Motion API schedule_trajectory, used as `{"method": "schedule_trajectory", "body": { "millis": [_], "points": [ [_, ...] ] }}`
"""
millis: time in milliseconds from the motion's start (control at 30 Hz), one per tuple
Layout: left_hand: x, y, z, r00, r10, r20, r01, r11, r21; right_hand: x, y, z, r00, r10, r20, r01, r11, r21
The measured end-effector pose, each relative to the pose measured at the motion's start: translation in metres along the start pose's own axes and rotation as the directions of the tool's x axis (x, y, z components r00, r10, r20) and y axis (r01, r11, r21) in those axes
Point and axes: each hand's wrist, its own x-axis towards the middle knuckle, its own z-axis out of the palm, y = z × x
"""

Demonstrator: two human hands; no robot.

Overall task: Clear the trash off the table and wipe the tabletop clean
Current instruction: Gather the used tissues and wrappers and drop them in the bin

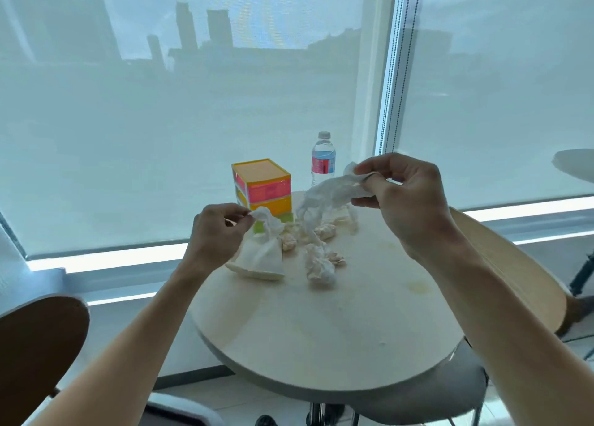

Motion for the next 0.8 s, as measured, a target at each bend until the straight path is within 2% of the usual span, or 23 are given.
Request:
{"method": "schedule_trajectory", "body": {
  "millis": [133,333,467,633,800],
  "points": [
    [-0.017,0.027,-0.002,0.999,0.002,0.038,0.005,0.983,-0.184,-0.018,0.002,-0.029,0.999,0.043,-0.031,-0.042,0.999,0.035],
    [-0.064,0.071,0.015,0.993,0.065,0.093,-0.036,0.958,-0.285,-0.051,0.002,-0.084,0.992,0.103,-0.069,-0.097,0.991,0.088],
    [-0.1,0.1,0.037,0.976,0.098,0.193,-0.02,0.93,-0.368,-0.077,0.005,-0.129,0.984,0.149,-0.099,-0.141,0.986,0.086],
    [-0.143,0.129,0.069,0.93,0.159,0.331,-0.017,0.92,-0.392,-0.108,0.016,-0.184,0.96,0.227,-0.165,-0.22,0.974,0.059],
    [-0.184,0.151,0.1,0.898,0.167,0.408,0.028,0.903,-0.429,-0.138,0.029,-0.234,0.936,0.3,-0.184,-0.294,0.954,0.059]
  ]
}}
